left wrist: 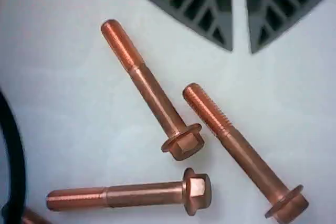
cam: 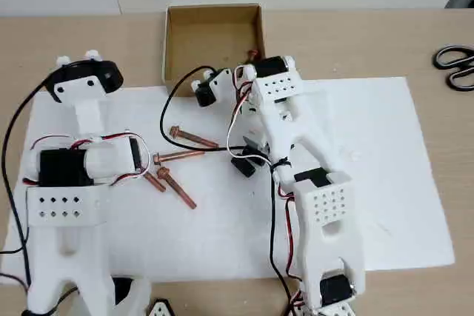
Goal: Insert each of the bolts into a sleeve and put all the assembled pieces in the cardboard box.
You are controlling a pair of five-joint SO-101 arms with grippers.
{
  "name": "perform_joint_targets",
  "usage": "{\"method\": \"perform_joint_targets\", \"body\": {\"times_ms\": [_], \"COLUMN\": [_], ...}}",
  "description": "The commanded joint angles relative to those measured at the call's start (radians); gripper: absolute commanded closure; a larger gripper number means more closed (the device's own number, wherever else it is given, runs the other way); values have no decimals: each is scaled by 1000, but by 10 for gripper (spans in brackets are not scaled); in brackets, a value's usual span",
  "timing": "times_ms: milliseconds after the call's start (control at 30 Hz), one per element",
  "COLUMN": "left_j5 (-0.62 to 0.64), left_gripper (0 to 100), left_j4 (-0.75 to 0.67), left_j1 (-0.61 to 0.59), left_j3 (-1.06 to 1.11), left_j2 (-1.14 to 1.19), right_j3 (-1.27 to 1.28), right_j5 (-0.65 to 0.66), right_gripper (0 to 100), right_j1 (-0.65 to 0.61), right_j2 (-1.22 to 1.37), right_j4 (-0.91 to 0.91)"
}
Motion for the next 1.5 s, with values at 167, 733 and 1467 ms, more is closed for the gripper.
{"method": "perform_joint_targets", "body": {"times_ms": [167,733,1467], "left_j5": [-5,0,0], "left_gripper": [994,994,994], "left_j4": [-2,-2,0], "left_j1": [0,0,0], "left_j3": [-5,-4,-5], "left_j2": [-9,-8,-9], "right_j3": [-9,-8,-94], "right_j5": [35,28,-81], "right_gripper": [791,928,988], "right_j1": [12,22,21], "right_j2": [27,45,-13], "right_j4": [-44,-48,-13]}}
